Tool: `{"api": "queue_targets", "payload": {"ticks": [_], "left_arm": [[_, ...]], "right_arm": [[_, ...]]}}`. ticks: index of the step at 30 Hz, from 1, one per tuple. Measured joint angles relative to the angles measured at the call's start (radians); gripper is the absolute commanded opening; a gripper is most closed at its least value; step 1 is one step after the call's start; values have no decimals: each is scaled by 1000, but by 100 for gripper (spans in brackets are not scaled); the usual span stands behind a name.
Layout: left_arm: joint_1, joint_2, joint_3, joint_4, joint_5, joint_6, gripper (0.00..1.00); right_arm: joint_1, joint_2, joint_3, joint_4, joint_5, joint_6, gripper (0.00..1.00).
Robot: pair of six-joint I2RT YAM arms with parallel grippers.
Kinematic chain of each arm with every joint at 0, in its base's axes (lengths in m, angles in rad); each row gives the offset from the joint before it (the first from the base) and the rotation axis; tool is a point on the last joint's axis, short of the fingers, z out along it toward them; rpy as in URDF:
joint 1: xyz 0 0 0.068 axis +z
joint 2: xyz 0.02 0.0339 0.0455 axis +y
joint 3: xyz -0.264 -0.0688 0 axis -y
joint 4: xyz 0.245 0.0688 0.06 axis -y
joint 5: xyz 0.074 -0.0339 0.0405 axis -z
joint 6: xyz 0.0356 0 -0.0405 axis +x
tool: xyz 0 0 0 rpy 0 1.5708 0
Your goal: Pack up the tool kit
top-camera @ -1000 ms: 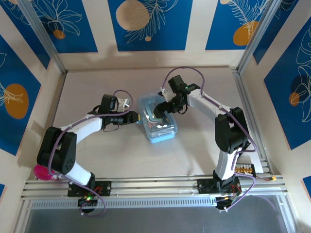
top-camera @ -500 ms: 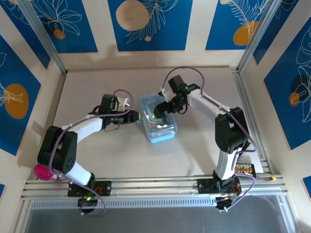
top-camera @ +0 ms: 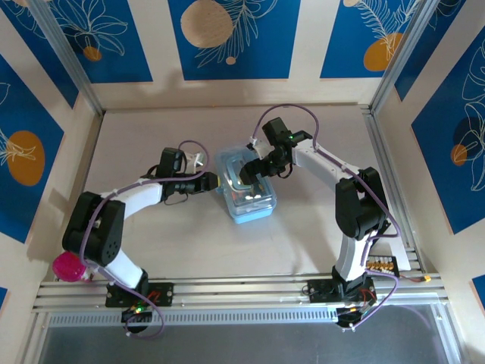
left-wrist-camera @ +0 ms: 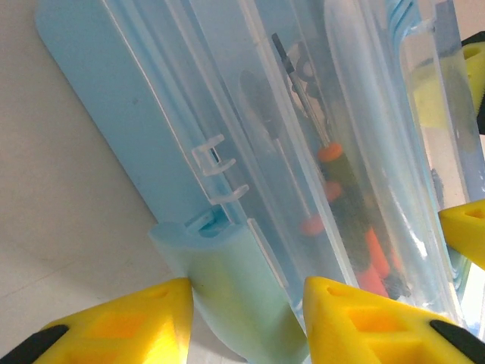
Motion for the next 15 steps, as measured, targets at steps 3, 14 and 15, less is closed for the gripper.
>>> {"api": "queue_targets", "payload": {"ticks": [3, 14, 15], "left_arm": [[-3, 7, 0, 10, 0, -10, 43], [-19, 34, 0, 51, 9, -34, 43], [-20, 35, 0, 51, 10, -36, 43]], "right_arm": [[0, 0, 1, -2, 0, 0, 94], [0, 2, 2, -3, 0, 0, 94], [0, 2, 2, -3, -1, 0, 94]]}}
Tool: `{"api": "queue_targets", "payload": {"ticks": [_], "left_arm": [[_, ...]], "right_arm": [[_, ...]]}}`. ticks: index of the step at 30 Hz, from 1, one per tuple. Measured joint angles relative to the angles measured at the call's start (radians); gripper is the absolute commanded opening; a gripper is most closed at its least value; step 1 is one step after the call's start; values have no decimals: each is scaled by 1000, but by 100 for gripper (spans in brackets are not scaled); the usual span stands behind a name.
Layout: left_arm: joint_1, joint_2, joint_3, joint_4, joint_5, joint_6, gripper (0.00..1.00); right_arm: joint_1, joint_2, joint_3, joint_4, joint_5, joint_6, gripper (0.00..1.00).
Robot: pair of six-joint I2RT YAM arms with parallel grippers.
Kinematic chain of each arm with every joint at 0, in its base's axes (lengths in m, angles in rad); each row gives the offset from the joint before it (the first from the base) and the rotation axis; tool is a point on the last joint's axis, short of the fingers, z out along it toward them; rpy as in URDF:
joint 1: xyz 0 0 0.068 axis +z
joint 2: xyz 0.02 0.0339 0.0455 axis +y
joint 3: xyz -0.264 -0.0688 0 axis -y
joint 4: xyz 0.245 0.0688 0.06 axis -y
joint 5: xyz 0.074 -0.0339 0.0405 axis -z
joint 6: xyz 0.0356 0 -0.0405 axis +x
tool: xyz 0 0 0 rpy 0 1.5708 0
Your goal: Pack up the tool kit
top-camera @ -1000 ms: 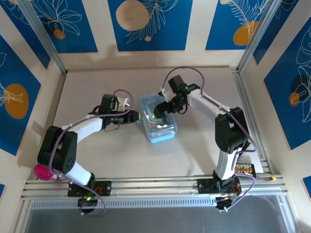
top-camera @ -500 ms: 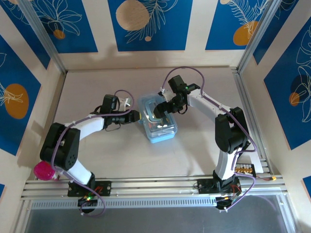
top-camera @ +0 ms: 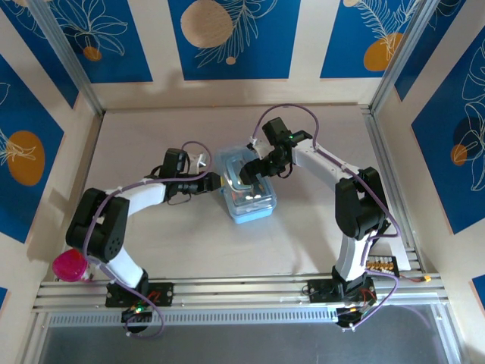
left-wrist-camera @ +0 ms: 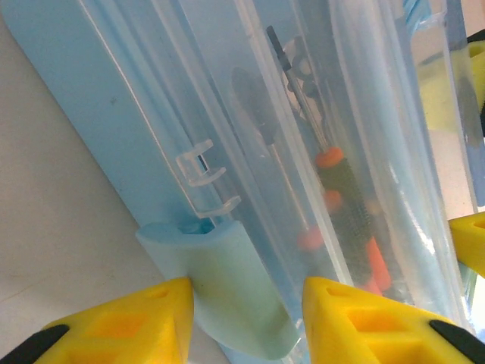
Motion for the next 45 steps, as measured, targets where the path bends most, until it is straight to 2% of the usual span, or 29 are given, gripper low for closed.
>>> {"api": "queue_targets", "payload": {"ticks": [45], "left_arm": [[-3, 0, 6, 10, 8, -80, 42]], "right_arm": [[-4, 12, 14, -15, -11, -7, 94]]}}
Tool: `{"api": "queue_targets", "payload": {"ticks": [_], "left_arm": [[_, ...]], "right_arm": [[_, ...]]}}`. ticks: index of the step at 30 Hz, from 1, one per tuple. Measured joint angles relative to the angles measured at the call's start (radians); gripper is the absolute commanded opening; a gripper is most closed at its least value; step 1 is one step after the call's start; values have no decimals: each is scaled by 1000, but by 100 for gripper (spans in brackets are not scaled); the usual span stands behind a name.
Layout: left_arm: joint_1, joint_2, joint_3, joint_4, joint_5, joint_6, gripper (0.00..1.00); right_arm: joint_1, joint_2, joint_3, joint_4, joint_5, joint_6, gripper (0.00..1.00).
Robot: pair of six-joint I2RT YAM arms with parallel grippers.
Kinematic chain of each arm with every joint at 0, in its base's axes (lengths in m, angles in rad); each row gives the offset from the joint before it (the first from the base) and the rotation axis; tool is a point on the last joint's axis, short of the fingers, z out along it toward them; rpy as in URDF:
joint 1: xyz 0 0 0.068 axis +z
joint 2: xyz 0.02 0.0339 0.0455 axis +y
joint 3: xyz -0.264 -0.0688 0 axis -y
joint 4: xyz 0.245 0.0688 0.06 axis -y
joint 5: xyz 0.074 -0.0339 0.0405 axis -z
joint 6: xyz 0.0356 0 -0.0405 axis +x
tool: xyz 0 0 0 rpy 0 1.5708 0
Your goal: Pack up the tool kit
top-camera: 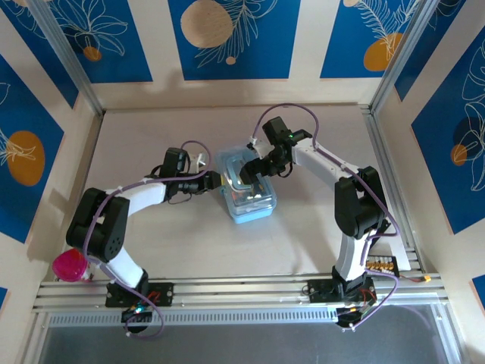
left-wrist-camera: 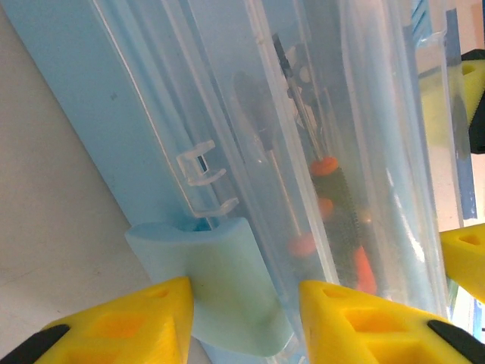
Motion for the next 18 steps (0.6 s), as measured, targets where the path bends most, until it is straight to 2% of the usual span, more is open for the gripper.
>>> {"api": "queue_targets", "payload": {"ticks": [18], "left_arm": [[-7, -9, -3, 25, -1, -86, 42]], "right_arm": [[-6, 5, 6, -7, -14, -3, 93]]}}
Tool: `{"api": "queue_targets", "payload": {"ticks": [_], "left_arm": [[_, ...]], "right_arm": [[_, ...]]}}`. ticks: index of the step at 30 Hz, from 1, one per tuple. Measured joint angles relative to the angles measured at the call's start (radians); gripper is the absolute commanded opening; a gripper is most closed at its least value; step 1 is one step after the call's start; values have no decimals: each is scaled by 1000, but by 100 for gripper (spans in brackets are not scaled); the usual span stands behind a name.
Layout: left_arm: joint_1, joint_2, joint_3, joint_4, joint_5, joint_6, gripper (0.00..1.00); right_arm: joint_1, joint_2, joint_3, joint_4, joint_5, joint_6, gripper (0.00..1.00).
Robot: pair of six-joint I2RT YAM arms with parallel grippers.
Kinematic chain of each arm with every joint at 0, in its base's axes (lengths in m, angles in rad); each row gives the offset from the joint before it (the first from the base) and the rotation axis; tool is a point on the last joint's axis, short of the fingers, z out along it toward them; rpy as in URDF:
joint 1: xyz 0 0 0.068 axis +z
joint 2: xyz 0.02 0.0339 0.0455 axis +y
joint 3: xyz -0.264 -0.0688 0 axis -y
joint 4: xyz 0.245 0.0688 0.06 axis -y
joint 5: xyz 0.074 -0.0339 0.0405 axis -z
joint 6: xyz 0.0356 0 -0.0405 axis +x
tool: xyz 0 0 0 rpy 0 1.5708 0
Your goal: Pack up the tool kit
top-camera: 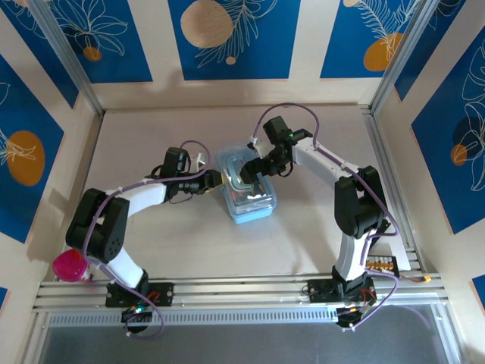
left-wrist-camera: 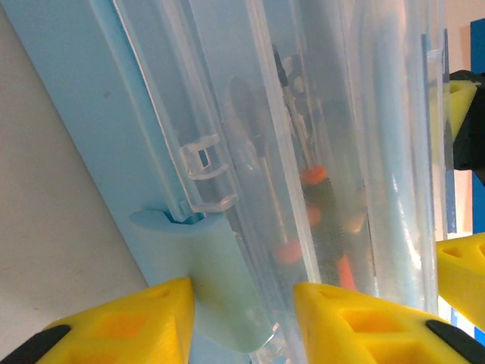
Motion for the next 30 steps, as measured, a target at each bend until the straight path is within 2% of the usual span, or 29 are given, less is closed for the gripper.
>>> {"api": "queue_targets", "payload": {"ticks": [17, 30], "left_arm": [[0, -34, -8, 4, -13, -11, 42], [3, -89, -18, -58, -57, 119, 42]], "right_arm": [[-2, 11, 17, -19, -4, -1, 93], [13, 26, 47, -51, 54, 20, 93]]}}
